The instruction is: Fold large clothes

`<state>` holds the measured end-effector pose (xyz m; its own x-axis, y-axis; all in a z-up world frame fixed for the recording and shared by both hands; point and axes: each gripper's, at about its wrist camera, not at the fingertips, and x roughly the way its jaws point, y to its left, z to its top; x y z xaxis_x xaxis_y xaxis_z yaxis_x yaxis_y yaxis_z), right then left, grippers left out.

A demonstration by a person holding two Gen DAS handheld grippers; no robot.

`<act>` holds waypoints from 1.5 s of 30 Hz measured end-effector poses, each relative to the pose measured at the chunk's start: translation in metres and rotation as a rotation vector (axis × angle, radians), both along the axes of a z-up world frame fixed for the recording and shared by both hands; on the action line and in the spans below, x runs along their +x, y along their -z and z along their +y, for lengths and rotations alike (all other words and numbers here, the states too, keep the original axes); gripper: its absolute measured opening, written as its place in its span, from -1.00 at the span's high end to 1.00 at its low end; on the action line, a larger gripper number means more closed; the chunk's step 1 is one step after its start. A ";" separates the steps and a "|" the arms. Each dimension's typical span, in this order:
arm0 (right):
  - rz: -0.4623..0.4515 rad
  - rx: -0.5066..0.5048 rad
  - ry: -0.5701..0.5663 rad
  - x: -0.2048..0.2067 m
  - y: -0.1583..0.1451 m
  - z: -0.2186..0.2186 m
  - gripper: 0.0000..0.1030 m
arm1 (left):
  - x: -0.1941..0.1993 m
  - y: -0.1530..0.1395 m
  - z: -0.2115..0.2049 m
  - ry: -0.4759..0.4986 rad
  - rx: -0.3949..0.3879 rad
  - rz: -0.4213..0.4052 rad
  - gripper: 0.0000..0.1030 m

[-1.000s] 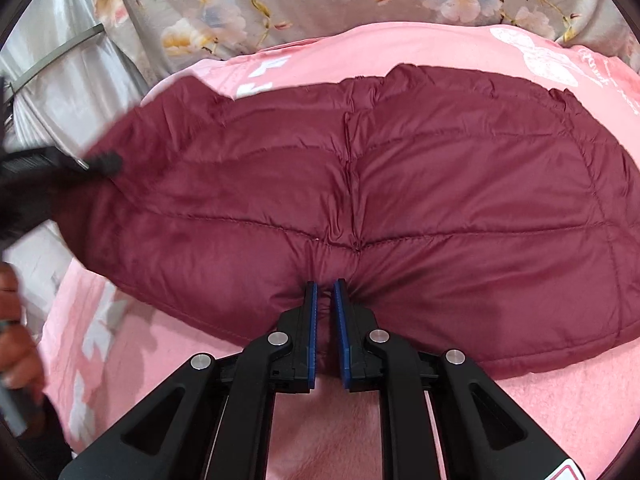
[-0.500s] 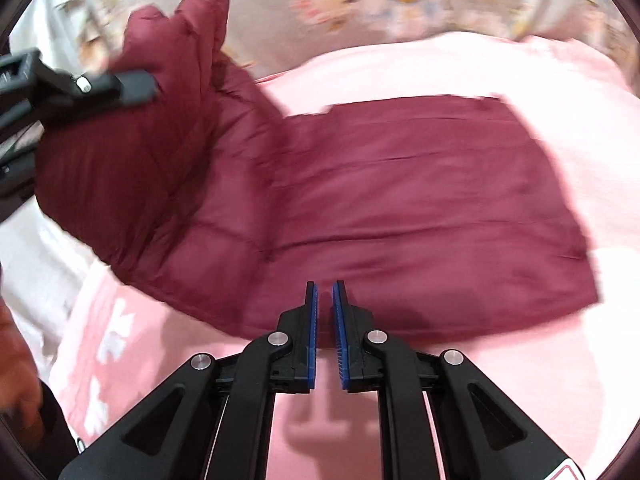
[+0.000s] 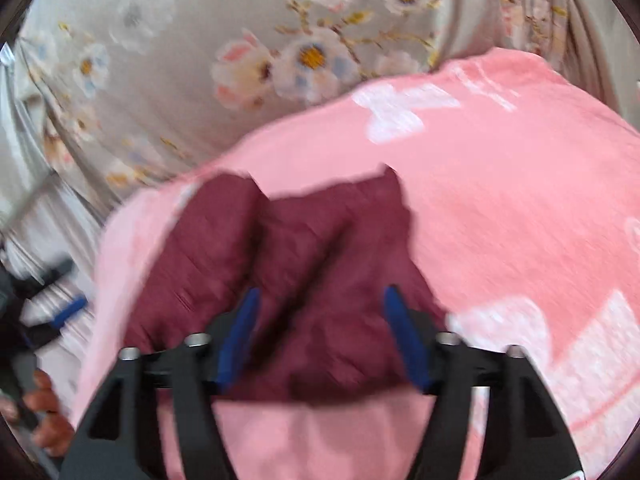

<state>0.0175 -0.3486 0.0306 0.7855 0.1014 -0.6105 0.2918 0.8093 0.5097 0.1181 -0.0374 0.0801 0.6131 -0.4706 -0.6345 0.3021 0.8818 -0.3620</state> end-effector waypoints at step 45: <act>0.252 -0.212 0.000 0.090 0.076 -0.066 0.91 | 0.104 0.074 -0.153 0.136 0.288 0.103 -0.73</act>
<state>0.1072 -0.4148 -0.0458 0.6067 -0.0490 -0.7934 0.3873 0.8899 0.2412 0.2221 -0.1904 0.0059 0.4830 -0.3363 -0.8085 0.3989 0.9065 -0.1387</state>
